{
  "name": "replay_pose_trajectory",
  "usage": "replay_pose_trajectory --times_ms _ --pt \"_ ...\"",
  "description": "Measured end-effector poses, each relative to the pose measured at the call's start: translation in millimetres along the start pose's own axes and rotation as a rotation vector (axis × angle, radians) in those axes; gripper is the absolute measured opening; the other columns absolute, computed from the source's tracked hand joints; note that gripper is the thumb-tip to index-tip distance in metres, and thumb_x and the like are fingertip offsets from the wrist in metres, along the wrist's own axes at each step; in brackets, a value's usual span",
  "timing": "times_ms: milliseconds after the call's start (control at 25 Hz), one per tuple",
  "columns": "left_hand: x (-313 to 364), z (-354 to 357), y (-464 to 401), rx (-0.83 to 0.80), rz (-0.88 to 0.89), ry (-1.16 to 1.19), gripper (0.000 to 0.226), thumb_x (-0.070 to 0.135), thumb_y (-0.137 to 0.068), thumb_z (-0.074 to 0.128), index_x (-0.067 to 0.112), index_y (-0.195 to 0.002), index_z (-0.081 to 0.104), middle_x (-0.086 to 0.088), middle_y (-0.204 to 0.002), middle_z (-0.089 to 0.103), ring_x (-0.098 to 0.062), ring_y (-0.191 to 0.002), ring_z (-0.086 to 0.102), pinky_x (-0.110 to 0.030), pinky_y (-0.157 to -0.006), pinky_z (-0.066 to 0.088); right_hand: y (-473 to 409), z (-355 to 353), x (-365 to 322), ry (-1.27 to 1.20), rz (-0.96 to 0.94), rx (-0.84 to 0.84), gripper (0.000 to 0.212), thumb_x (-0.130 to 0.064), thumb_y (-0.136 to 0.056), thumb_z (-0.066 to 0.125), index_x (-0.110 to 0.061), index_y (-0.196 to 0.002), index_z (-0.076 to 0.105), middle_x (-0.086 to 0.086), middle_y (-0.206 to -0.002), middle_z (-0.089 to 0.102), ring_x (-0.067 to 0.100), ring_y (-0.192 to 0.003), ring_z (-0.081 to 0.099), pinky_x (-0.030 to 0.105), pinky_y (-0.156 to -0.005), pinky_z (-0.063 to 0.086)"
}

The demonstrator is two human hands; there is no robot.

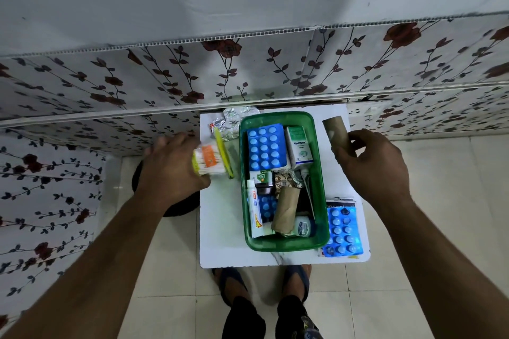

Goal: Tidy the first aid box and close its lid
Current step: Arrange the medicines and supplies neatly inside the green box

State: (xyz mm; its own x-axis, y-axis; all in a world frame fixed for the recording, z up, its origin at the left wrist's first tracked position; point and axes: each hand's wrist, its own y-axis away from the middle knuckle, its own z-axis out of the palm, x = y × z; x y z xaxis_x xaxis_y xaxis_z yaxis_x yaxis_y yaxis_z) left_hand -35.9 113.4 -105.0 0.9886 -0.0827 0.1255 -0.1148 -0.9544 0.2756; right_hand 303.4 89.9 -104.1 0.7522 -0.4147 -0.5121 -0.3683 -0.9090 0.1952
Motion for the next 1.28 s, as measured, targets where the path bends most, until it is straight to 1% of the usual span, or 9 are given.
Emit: replay_pose_trajectory --times_ms 120,200,360,600,880,960,1120,1200,1280 --pt "0.1 -42.7 18.5 0.137 -0.047 0.163 0.077 0.058 -0.052 0.069 0.024 -0.120 0.056 -0.003 -0.114 0.060 -0.034 -0.106 0.051 -0.043 -0.087 0.039 9.7 -4.9 -11.7 -0.053 0.001 -0.005 0.043 -0.065 -0.086 0.049 -0.027 -0.097 0.067 -0.008 -0.094 0.069 0.017 -0.079 0.063 0.030 -0.066 0.047" --pt "28.8 -66.6 14.3 0.150 0.027 0.206 0.075 0.052 -0.058 0.077 0.025 -0.124 0.055 0.000 -0.118 0.058 -0.029 -0.111 0.045 -0.039 -0.087 0.035 15.3 -11.4 -19.4 -0.095 0.005 -0.002 0.044 -0.066 -0.085 0.049 -0.028 -0.098 0.067 -0.009 -0.093 0.069 0.017 -0.077 0.064 0.033 -0.068 0.052" --pt "94.8 -64.2 -17.4 0.123 0.273 0.078 0.076 0.047 -0.063 0.077 0.022 -0.129 0.051 0.000 -0.123 0.059 -0.025 -0.111 0.043 -0.037 -0.083 0.034 28.2 -24.0 -27.9 -0.163 0.004 -0.001 0.034 -0.058 -0.084 0.055 -0.030 -0.101 0.066 -0.011 -0.091 0.069 0.014 -0.073 0.065 0.036 -0.067 0.054" --pt "109.8 -36.2 -25.6 0.183 0.345 -0.040 0.066 0.047 -0.062 0.077 0.021 -0.120 0.056 -0.001 -0.112 0.063 -0.026 -0.103 0.050 -0.040 -0.082 0.036 37.1 -35.5 -24.7 -0.191 -0.002 -0.019 0.027 -0.054 -0.086 0.057 -0.031 -0.099 0.065 -0.013 -0.089 0.069 0.008 -0.067 0.063 0.035 -0.064 0.053" --pt "108.1 -19.2 -24.8 0.155 0.325 -0.151 0.081 0.062 -0.064 0.073 0.024 -0.132 0.053 -0.004 -0.118 0.057 -0.029 -0.109 0.047 -0.043 -0.085 0.035 38.4 -34.5 -20.7 -0.212 0.010 -0.027 0.026 -0.047 -0.083 0.062 -0.030 -0.102 0.066 -0.012 -0.091 0.069 0.007 -0.069 0.062 0.035 -0.064 0.053" --pt "107.8 -18.4 -24.2 0.184 0.361 -0.106 0.075 0.065 -0.069 0.066 0.030 -0.133 0.052 0.000 -0.113 0.057 -0.027 -0.107 0.047 -0.041 -0.083 0.032 40.4 -34.6 -22.1 -0.214 -0.007 -0.033 0.025 -0.046 -0.084 0.063 -0.030 -0.104 0.066 -0.012 -0.092 0.068 0.005 -0.070 0.061 0.033 -0.064 0.052" --pt "118.8 -15.1 -31.5 0.116 0.380 -0.082 0.058 0.064 -0.077 0.059 0.034 -0.127 0.058 0.001 -0.116 0.060 -0.026 -0.110 0.046 -0.041 -0.084 0.029 44.1 -37.5 -22.8 -0.178 -0.108 0.002 0.020 -0.043 -0.086 0.065 -0.032 -0.103 0.066 -0.012 -0.090 0.064 0.006 -0.074 0.054 0.024 -0.062 0.043" --pt "115.8 -21.6 -30.6 0.138 0.364 -0.009 0.050 0.058 -0.082 0.057 0.033 -0.125 0.061 0.004 -0.119 0.060 -0.025 -0.111 0.045 -0.040 -0.085 0.028 49.5 -36.2 -25.4 -0.136 -0.220 -0.030 0.025 -0.035 -0.082 0.067 -0.031 -0.106 0.067 -0.012 -0.091 0.064 0.012 -0.079 0.049 0.028 -0.068 0.042" --pt "98.8 -28.8 -21.8 0.241 0.266 0.196 0.036 0.040 -0.088 0.055 0.028 -0.120 0.065 0.003 -0.118 0.062 -0.025 -0.110 0.047 -0.035 -0.085 0.028 56.2 -31.1 -30.1 -0.032 -0.351 -0.096 0.033 -0.034 -0.077 0.067 -0.030 -0.109 0.069 -0.011 -0.094 0.067 0.020 -0.086 0.050 0.034 -0.075 0.041"
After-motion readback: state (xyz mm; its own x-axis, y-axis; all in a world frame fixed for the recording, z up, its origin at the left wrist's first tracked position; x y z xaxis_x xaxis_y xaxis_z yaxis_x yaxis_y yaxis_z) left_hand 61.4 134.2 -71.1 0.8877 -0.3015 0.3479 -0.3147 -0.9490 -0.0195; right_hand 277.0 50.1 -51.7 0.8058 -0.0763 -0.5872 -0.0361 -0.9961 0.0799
